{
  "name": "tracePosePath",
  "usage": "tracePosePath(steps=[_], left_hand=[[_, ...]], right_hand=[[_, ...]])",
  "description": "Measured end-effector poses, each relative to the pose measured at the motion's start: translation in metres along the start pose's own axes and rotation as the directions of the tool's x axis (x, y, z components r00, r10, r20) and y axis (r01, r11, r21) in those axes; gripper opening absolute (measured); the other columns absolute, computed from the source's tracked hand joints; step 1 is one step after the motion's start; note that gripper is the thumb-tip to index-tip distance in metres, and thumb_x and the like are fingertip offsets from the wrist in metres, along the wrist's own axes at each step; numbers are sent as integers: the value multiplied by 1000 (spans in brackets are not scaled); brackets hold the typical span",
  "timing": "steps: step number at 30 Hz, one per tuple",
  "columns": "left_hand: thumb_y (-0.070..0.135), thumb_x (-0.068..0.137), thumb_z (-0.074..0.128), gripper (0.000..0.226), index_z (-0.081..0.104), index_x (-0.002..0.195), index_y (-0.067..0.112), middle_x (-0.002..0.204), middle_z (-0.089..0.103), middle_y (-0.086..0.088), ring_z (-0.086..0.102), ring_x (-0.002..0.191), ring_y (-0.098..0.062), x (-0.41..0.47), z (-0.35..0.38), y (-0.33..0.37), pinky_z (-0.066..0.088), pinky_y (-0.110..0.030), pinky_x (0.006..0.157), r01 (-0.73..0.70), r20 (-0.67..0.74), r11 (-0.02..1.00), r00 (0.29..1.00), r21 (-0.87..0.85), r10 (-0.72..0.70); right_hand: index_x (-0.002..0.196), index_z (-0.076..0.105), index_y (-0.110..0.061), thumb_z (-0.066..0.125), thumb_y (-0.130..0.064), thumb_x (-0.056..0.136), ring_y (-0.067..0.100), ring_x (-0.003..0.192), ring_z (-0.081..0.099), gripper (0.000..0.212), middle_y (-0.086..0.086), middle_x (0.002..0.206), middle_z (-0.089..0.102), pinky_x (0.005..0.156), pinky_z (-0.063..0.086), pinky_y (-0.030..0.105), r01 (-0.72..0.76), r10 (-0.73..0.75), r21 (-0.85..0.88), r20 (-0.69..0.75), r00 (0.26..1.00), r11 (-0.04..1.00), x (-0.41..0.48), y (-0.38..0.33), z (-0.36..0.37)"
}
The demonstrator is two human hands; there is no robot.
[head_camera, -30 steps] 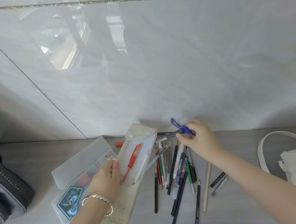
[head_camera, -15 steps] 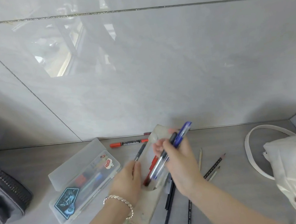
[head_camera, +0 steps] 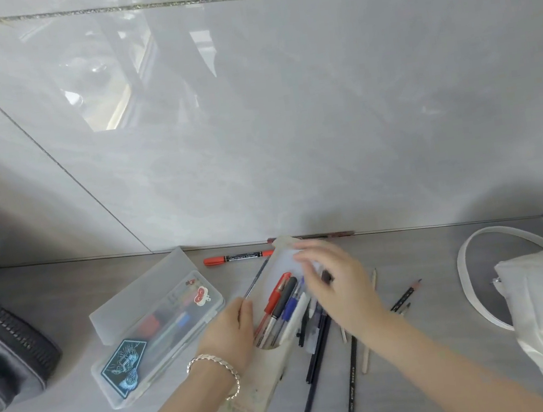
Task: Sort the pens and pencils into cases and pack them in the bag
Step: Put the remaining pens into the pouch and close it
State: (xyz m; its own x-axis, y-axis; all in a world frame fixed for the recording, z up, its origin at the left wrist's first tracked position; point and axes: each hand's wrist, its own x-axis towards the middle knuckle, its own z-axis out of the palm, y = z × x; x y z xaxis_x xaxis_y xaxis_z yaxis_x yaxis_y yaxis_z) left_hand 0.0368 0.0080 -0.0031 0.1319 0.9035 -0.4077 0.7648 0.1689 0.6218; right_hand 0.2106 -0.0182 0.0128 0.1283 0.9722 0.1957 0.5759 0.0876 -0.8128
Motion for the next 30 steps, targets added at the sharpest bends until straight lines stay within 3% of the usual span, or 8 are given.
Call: tracePosePath(steps=[3, 6, 10, 14, 20, 24, 27, 30], left_hand=[[29, 99, 29, 36, 42, 69, 13, 64, 47, -1, 43, 60, -15, 9, -4, -7, 34, -25, 57, 44, -13, 999, 999, 33, -44], [32, 99, 28, 32, 52, 88, 14, 73, 53, 0, 46, 63, -12, 18, -8, -14, 34, -20, 56, 77, -33, 994, 997, 73, -74], [31, 100, 28, 33, 53, 87, 13, 67, 52, 1, 47, 60, -11, 24, -12, -20, 33, -16, 54, 83, -38, 994, 996, 65, -81], [30, 100, 28, 33, 44, 73, 18, 62, 49, 0, 46, 57, -11, 26, -14, -23, 32, -18, 52, 94, -39, 993, 995, 74, -91], [33, 99, 29, 37, 55, 94, 7, 68, 53, -1, 47, 60, -11, 23, -9, -24, 34, -19, 55, 110, -28, 992, 994, 68, -108], [32, 99, 30, 35, 51, 80, 13, 69, 53, -2, 48, 62, -14, 21, -11, -21, 35, -20, 56, 106, -22, 994, 994, 38, -105], [32, 99, 29, 33, 47, 77, 15, 66, 51, 0, 46, 60, -12, 20, -14, -19, 35, -20, 56, 91, -29, 995, 996, 47, -90], [30, 100, 29, 33, 46, 75, 16, 65, 50, 1, 47, 61, -12, 19, -14, -18, 34, -20, 56, 84, -23, 995, 996, 53, -83]], right_hand=[[100, 66, -10, 51, -2, 89, 0, 80, 55, 21, -4, 95, 61, 77, 48, 19, -120, 104, -180, -95, 990, 976, 30, 30, -4], [109, 62, -8, 45, -5, 91, 23, 97, 60, 25, 6, 110, 64, 81, 50, 34, -187, 238, -494, 41, 970, 849, 60, 65, -2], [113, 53, -5, 49, 7, 80, 29, 103, 58, 35, 12, 114, 61, 75, 48, 35, 19, 346, -799, 281, 895, 601, 79, 79, 8], [117, 51, -2, 50, 13, 77, 30, 106, 57, 42, 15, 120, 55, 78, 48, 37, 77, 398, -839, 335, 854, 539, 82, 79, 17], [118, 51, -3, 51, 8, 79, 27, 102, 59, 40, 13, 123, 51, 64, 36, 29, 90, 454, -886, 318, 832, 455, 74, 85, 20], [112, 55, -3, 54, 11, 76, 27, 102, 61, 39, 11, 118, 57, 64, 36, 28, 117, 463, -903, 319, 827, 414, 81, 85, 21], [108, 58, -4, 54, 11, 76, 27, 102, 62, 36, 9, 114, 60, 66, 40, 28, 110, 449, -902, 309, 838, 417, 81, 87, 16], [102, 60, -4, 53, 6, 80, 27, 98, 62, 25, 9, 109, 62, 66, 42, 28, 32, 397, -869, 258, 881, 493, 78, 92, 4]])
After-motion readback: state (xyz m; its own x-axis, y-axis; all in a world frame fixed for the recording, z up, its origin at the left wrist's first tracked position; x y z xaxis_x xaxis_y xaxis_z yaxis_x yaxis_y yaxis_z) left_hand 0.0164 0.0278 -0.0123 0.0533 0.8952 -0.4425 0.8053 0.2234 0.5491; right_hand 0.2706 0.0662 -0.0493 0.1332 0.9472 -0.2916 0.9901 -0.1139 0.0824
